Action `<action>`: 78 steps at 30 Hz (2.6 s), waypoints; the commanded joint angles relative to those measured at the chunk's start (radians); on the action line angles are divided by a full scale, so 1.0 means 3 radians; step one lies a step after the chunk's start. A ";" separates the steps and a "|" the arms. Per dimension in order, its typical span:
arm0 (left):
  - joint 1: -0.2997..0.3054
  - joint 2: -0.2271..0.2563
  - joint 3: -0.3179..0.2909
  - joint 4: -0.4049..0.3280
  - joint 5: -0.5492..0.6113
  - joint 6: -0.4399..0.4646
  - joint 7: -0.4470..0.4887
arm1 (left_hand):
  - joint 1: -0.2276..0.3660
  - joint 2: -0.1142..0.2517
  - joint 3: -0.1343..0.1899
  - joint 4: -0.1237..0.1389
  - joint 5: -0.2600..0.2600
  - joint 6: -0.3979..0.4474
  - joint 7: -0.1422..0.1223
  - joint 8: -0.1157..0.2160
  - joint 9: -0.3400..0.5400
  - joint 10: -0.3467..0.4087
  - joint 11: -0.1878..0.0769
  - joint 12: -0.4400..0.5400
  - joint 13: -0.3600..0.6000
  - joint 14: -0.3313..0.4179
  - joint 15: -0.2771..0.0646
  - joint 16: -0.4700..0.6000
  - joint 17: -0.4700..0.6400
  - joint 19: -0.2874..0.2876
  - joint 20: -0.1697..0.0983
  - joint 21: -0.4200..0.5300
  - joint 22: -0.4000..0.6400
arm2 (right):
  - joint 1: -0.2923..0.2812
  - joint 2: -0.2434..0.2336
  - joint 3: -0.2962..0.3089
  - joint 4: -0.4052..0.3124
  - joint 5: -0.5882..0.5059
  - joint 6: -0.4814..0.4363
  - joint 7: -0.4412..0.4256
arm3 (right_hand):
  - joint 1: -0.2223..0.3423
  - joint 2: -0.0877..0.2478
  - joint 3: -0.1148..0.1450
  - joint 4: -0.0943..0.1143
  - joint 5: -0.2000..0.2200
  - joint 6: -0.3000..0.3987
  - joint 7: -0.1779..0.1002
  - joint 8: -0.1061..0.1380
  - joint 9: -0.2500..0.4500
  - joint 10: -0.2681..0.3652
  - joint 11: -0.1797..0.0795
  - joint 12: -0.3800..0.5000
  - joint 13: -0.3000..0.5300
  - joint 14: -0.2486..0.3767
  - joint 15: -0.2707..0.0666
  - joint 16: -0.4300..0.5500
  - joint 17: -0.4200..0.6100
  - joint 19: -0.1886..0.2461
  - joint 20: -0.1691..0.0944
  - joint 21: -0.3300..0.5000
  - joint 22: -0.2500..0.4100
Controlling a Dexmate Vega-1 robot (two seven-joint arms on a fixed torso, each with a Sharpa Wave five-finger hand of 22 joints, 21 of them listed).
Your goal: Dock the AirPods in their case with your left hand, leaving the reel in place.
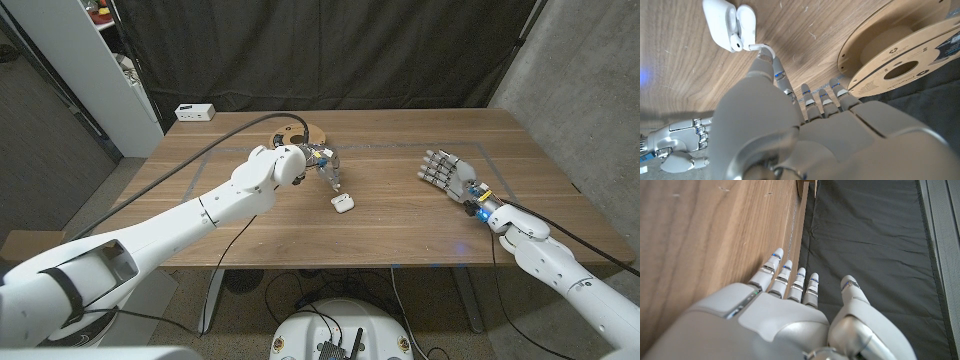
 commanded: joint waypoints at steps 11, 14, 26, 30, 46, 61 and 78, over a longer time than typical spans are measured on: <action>0.0329 0.0064 -0.0088 -0.0091 0.0231 -0.0162 0.0191 | 0.0034 0.0023 -0.0048 0.0004 0.0004 0.0010 -0.0017 0.0005 0.0107 -0.0044 0.0007 -0.0023 0.0015 -0.0078 -0.0289 0.0000 0.0000 -0.0089 0.0044 -0.0021 -0.0006 | -0.0140 0.0034 0.0093 0.0083 0.0012 0.0188 0.0033 | 0.0015 0.0032 0.0018 -0.0007 0.0001 0.0023 -0.0004 0.0003 0.0011 0.0014 -0.0003 -0.0004 0.0020 0.0023 -0.0334 0.0003 0.0019 -0.0024 0.0013 -0.0008 0.0017; 0.0362 0.0052 -0.0102 -0.0080 0.0252 -0.0157 0.0211 | 0.0037 0.0024 -0.0052 0.0004 0.0004 0.0013 -0.0019 0.0007 0.0109 -0.0038 -0.0013 -0.0022 0.0015 -0.0076 -0.0294 0.0003 0.0000 -0.0086 0.0042 -0.0018 -0.0006 | -0.0168 0.0037 0.0109 0.0072 0.0016 0.0210 0.0018 | 0.0017 0.0030 0.0018 -0.0009 0.0001 0.0022 -0.0002 0.0002 0.0011 0.0017 0.0000 -0.0004 0.0021 0.0021 -0.0335 0.0002 0.0018 -0.0024 0.0016 -0.0008 0.0017; 0.0399 -0.0009 -0.0113 -0.0061 0.0286 -0.0180 0.0198 | 0.0031 0.0018 -0.0075 0.0012 -0.0001 0.0033 0.0006 0.0031 0.0137 -0.0003 -0.0028 -0.0013 0.0017 -0.0046 -0.0323 0.0014 0.0000 -0.0074 0.0010 -0.0007 -0.0007 | -0.0214 0.0034 0.0141 0.0084 0.0024 0.0246 0.0022 | 0.0015 0.0025 0.0013 -0.0008 -0.0001 0.0025 -0.0006 0.0002 0.0011 0.0018 0.0008 -0.0004 0.0021 0.0020 -0.0330 0.0004 0.0020 -0.0028 0.0028 -0.0008 0.0017; 0.0417 -0.0009 -0.0121 -0.0092 0.0301 -0.0170 0.0170 | 0.0028 0.0016 -0.0081 0.0013 -0.0003 0.0042 0.0004 0.0037 0.0141 0.0005 -0.0020 -0.0011 0.0018 -0.0042 -0.0328 0.0014 0.0000 -0.0072 0.0006 -0.0005 -0.0007 | -0.0235 0.0036 0.0157 0.0082 0.0037 0.0261 0.0027 | 0.0017 0.0024 0.0014 -0.0010 -0.0001 0.0025 -0.0004 0.0002 0.0011 0.0019 0.0013 -0.0004 0.0021 0.0021 -0.0332 0.0004 0.0019 -0.0028 0.0029 -0.0007 0.0017; 0.0439 -0.0018 -0.0123 -0.0152 0.0360 -0.0159 0.0062 | -0.0001 -0.0009 -0.0121 0.0025 -0.0012 0.0025 0.0000 0.0038 0.0153 0.0005 -0.0034 -0.0017 0.0019 -0.0031 -0.0348 0.0013 0.0001 -0.0064 -0.0018 0.0001 -0.0006 | -0.0251 0.0055 0.0174 0.0118 0.0047 0.0306 0.0068 | 0.0018 0.0027 0.0015 -0.0008 -0.0001 0.0024 -0.0010 0.0001 0.0011 0.0016 -0.0003 -0.0007 0.0021 0.0020 -0.0333 0.0005 0.0020 -0.0034 0.0037 -0.0008 0.0017; 0.0480 0.0014 -0.0148 -0.0282 0.0554 -0.0085 -0.0065 | 0.0016 -0.0011 -0.0129 0.0011 -0.0024 0.0073 0.0030 0.0092 0.0206 0.0022 -0.0034 -0.0017 0.0021 0.0004 -0.0339 0.0020 0.0003 -0.0058 -0.0012 0.0006 -0.0004 | -0.0176 0.0075 0.0133 0.0195 0.0033 0.0285 0.0134 | 0.0021 0.0028 0.0014 -0.0009 -0.0002 0.0031 -0.0014 0.0002 0.0011 0.0015 -0.0006 -0.0008 0.0022 0.0019 -0.0338 0.0007 0.0022 -0.0031 0.0046 -0.0005 0.0018; 0.0498 -0.0022 -0.0168 -0.0314 0.0674 -0.0096 -0.0204 | 0.0014 -0.0007 -0.0140 0.0011 -0.0034 0.0098 0.0036 0.0135 0.0252 0.0031 -0.0035 -0.0018 0.0025 0.0010 -0.0341 0.0017 0.0005 -0.0055 -0.0016 0.0009 -0.0001 | -0.0157 0.0080 0.0128 0.0231 0.0048 0.0256 0.0154 | 0.0023 0.0031 0.0015 -0.0008 -0.0002 0.0029 -0.0019 0.0001 0.0011 0.0018 -0.0001 -0.0007 0.0022 0.0018 -0.0336 0.0008 0.0022 -0.0032 0.0050 -0.0004 0.0018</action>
